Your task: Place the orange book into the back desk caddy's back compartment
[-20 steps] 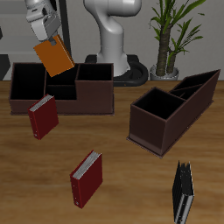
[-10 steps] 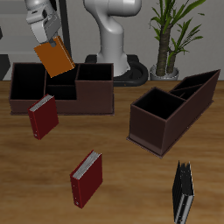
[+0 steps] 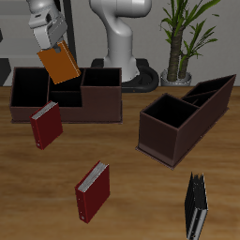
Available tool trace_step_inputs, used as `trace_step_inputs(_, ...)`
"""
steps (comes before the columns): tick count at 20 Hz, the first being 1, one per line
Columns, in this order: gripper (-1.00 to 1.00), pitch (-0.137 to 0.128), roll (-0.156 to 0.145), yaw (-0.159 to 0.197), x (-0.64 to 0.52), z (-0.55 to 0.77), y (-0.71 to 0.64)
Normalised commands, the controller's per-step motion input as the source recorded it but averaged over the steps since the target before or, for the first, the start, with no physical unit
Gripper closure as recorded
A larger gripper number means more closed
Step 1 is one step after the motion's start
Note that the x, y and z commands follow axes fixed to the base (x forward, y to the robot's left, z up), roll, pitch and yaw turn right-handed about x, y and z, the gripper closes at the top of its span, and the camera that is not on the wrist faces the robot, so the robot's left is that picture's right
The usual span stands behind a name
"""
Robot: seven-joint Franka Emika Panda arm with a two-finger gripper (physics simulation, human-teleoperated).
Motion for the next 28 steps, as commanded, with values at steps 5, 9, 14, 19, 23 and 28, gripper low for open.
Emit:
trace_step_inputs(5,1.0,0.046,0.003,-0.011,0.09,-0.17,0.08)
trace_step_inputs(9,1.0,0.04,0.001,-0.039,0.09,-0.19,0.11)
trace_step_inputs(14,1.0,0.049,0.001,-0.025,0.06,-0.16,0.08)
trace_step_inputs(19,-1.0,0.03,0.019,-0.035,0.07,-0.1,0.1)
trace_step_inputs(23,-1.0,0.007,-0.009,-0.03,0.07,-0.08,0.08)
trace_step_inputs(28,-1.0,0.021,0.01,-0.05,0.06,-0.11,0.04)
